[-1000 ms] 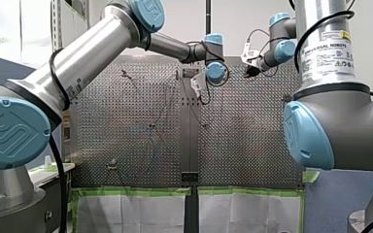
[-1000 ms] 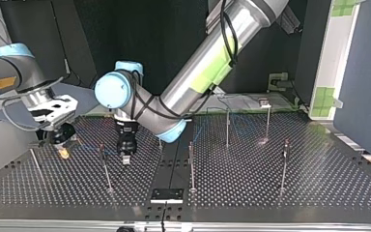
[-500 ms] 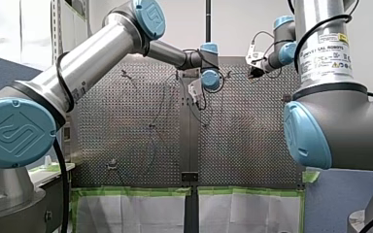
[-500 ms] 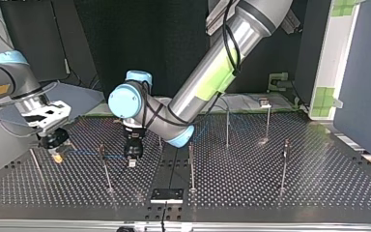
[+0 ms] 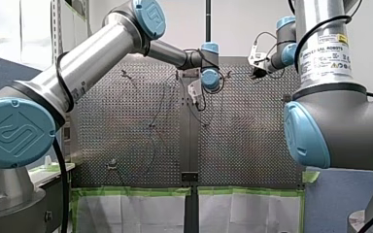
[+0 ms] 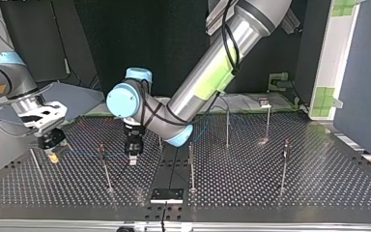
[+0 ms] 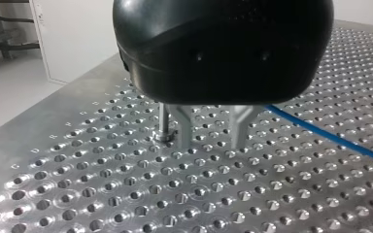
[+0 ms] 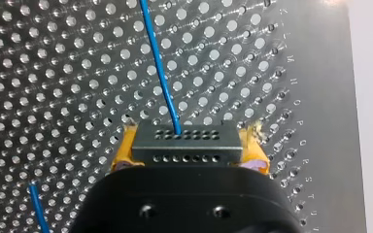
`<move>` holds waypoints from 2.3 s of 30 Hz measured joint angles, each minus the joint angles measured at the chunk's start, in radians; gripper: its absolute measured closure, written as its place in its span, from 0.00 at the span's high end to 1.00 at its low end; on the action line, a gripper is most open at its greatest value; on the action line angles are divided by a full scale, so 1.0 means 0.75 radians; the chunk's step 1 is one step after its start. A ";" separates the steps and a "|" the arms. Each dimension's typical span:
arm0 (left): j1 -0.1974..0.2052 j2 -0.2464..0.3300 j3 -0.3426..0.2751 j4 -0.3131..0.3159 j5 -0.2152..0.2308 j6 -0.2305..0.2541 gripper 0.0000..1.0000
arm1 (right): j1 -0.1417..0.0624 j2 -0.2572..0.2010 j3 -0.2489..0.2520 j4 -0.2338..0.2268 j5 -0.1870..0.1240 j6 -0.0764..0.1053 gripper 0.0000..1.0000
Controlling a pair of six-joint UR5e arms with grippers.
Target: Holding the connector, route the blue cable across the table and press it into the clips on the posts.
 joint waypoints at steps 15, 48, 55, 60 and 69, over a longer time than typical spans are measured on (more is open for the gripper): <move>-0.044 0.053 -0.006 -0.158 -0.007 -0.001 1.00 | -0.004 0.002 0.000 0.001 -0.008 -0.001 0.00; -0.094 0.419 -0.373 0.068 -0.022 0.025 1.00 | 0.007 0.004 0.001 0.002 -0.012 -0.006 0.00; -0.154 0.498 -0.452 0.147 -0.049 -0.027 1.00 | 0.009 0.004 0.001 0.003 -0.012 -0.007 0.00; -0.212 0.557 -0.511 0.207 -0.102 -0.084 1.00 | 0.016 0.004 0.001 0.004 -0.012 -0.008 0.00; -0.328 0.673 -0.627 0.323 -0.212 -0.200 1.00 | 0.022 0.004 0.001 0.004 -0.012 -0.011 0.00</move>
